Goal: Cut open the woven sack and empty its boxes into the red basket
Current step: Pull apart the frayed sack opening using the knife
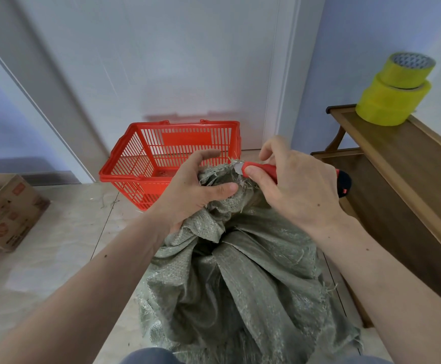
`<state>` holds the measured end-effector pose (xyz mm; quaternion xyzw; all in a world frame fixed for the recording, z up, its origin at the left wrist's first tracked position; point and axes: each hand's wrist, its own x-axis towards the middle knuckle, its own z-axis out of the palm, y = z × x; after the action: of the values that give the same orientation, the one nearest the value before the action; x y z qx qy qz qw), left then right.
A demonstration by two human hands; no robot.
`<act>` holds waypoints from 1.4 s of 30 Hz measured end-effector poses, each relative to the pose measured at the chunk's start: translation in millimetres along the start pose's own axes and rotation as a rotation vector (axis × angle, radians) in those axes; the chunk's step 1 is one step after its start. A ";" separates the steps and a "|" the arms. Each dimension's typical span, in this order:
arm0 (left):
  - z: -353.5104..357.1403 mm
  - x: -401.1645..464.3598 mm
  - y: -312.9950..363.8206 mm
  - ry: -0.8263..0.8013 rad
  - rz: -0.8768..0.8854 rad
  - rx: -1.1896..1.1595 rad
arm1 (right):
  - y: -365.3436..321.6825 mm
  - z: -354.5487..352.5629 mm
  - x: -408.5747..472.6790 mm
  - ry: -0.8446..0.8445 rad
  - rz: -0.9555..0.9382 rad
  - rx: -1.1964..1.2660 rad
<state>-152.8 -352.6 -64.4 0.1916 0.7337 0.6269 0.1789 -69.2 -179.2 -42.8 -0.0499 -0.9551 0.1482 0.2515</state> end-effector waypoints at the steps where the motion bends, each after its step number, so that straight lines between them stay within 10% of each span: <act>1: 1.3 -0.4 1.5 -0.038 0.007 0.022 | -0.6 -0.3 -0.2 0.009 0.003 0.017; 9: 5.3 0.7 1.4 -0.218 0.006 -0.079 | -3.6 -3.5 0.7 0.036 0.013 0.082; 23: -7.9 -6.1 -50.8 -0.264 -0.101 0.697 | 23.3 -26.8 21.8 0.065 0.304 0.200; 31: -10.2 6.5 -18.7 -0.168 0.126 0.185 | 6.1 12.7 17.7 -0.460 0.162 0.403; 42: -28.5 10.3 -20.8 0.241 0.168 -0.128 | 30.7 9.0 27.8 -0.389 0.391 0.730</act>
<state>-177.2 -374.5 -80.9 0.1636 0.6898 0.7036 0.0484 -97.1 -147.6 -46.8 -0.1083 -0.8425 0.5264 0.0357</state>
